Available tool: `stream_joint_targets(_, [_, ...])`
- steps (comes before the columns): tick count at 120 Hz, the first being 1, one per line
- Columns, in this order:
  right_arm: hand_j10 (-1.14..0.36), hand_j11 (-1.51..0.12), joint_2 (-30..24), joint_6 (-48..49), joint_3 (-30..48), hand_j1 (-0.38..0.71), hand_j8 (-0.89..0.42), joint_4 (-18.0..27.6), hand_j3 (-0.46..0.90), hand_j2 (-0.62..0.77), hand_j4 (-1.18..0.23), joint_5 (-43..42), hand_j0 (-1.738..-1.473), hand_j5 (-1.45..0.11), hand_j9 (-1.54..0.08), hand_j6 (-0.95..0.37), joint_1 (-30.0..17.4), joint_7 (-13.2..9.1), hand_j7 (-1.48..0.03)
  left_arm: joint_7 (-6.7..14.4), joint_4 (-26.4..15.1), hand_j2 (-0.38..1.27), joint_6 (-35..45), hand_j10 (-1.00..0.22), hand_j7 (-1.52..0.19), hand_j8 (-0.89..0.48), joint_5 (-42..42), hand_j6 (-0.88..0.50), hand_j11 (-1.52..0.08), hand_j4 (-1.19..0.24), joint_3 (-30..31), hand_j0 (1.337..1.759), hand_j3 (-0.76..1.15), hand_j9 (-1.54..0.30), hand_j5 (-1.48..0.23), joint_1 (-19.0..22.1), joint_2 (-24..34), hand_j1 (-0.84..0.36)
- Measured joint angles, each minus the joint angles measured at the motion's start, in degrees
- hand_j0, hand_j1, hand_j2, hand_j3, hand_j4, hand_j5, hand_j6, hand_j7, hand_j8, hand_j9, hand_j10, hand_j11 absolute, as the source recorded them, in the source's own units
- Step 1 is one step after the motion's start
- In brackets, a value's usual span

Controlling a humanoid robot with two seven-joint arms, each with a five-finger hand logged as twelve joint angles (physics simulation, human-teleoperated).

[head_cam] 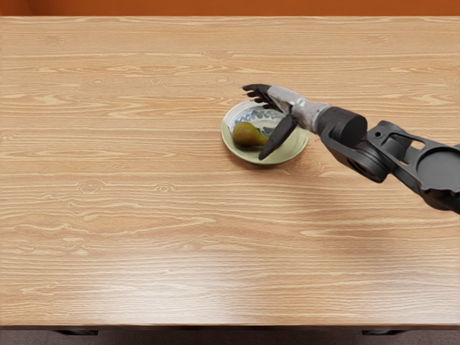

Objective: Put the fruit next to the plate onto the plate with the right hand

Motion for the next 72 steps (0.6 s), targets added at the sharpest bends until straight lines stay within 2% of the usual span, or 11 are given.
stream_joint_targets(13, [-0.06,-0.08,-4.8,8.5,3.8,-0.28,-0.06,0.6,0.0,0.01,-0.07,5.4,-1.658,-0.09,-0.08,-0.07,0.5,-1.9,-0.08,0.0,0.0,0.0,0.0,0.0,0.0,0.0,0.0,0.0,0.0,0.0,0.0,1.658,0.0,0.0,0.0,0.0,0.0,0.35])
stream_joint_targets(33, [-0.03,-0.05,-10.1,21.7,6.1,-0.31,-0.03,0.8,0.0,0.0,-0.04,19.6,-1.658,-0.05,-0.05,-0.04,3.7,-9.1,-0.05,0.0,0.0,0.0,-0.3,0.0,0.0,0.0,-0.1,0.0,0.0,0.0,0.0,1.658,0.0,0.0,0.0,0.0,0.0,0.35])
stream_joint_targets(41, [-0.03,-0.04,-12.3,26.2,6.3,-0.32,-0.03,0.9,0.0,0.0,-0.03,23.6,-1.658,-0.04,-0.04,-0.03,4.5,-11.2,-0.04,0.0,0.0,0.0,-0.3,0.0,0.0,0.0,-0.1,0.0,0.0,0.0,0.0,1.658,0.0,0.0,0.0,-0.7,0.0,0.35])
stream_joint_targets(53, [-0.02,-0.03,-17.7,30.5,6.5,-0.33,-0.02,0.9,0.0,0.0,-0.02,28.3,-1.658,-0.03,-0.03,-0.02,4.9,-12.6,-0.03,0.0,0.0,0.0,-0.4,0.0,0.0,0.0,-0.1,0.0,0.0,0.0,0.0,1.658,0.0,0.0,0.0,-0.8,0.0,0.35])
stream_joint_targets(72, [-0.02,-0.02,-24.0,32.6,6.4,-0.33,-0.02,0.8,0.0,0.0,-0.02,31.8,-1.658,-0.02,-0.02,-0.02,4.8,-13.3,-0.02,0.0,0.0,0.0,-0.4,0.0,0.0,0.0,-0.1,0.0,0.0,0.0,0.0,1.658,0.0,0.0,0.0,-0.6,0.0,0.35])
